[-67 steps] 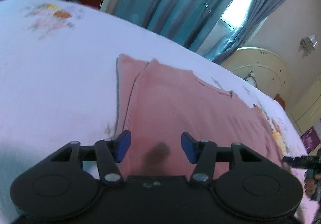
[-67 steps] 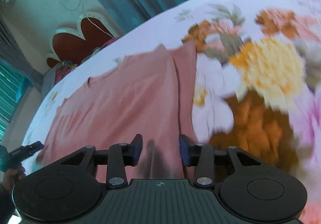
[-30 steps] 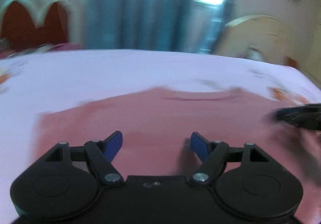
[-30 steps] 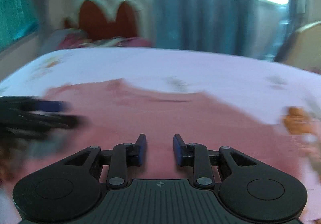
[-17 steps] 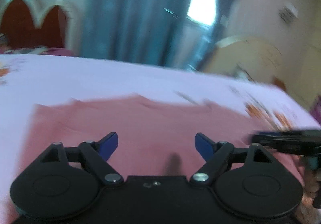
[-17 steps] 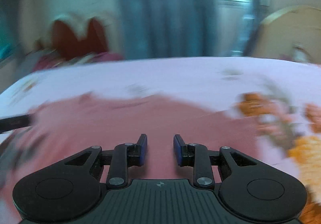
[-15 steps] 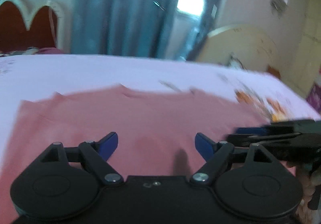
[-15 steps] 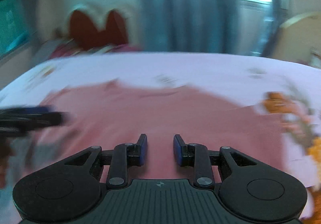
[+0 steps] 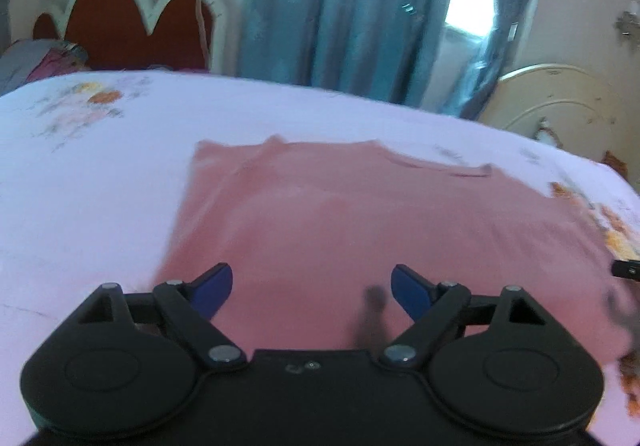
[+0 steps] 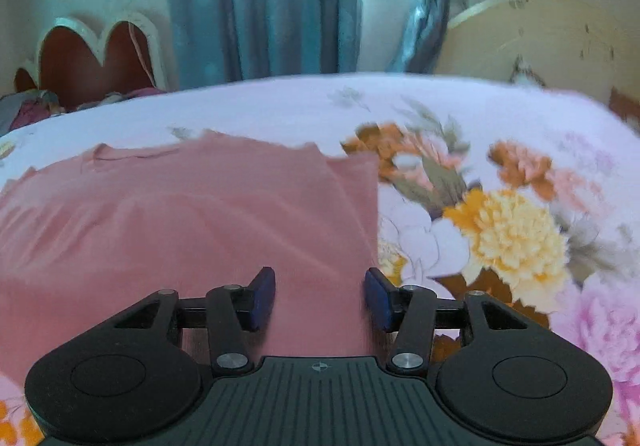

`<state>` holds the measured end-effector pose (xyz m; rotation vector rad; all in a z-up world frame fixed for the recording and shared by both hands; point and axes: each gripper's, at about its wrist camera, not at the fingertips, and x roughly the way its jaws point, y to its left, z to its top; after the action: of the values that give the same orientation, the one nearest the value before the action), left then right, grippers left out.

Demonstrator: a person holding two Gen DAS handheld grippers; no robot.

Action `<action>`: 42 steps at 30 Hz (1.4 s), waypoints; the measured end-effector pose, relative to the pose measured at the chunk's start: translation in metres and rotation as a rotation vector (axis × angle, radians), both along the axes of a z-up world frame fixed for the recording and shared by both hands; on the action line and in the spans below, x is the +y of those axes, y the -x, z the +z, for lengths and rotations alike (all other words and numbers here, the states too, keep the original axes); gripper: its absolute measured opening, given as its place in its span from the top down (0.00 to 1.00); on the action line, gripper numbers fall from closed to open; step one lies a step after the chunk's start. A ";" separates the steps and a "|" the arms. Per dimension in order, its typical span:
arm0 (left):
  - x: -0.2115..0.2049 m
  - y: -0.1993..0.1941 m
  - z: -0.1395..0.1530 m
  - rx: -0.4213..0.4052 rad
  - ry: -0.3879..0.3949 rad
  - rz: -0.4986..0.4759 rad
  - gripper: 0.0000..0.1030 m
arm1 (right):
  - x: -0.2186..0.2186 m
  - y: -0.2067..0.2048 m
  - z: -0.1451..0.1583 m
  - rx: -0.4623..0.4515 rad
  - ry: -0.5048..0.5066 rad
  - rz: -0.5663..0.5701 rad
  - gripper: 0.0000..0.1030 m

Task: Fold small clothes

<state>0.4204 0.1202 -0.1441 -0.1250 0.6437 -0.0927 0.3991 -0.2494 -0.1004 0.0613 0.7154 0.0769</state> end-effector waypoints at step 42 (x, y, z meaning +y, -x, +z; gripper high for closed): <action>0.006 0.061 -0.016 0.065 -0.115 0.030 0.15 | -0.013 0.075 -0.002 0.079 0.059 0.002 0.73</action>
<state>0.3597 0.1257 -0.1597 -0.0268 0.7097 -0.0221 0.3244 -0.2624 -0.1027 0.0075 0.7959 0.0559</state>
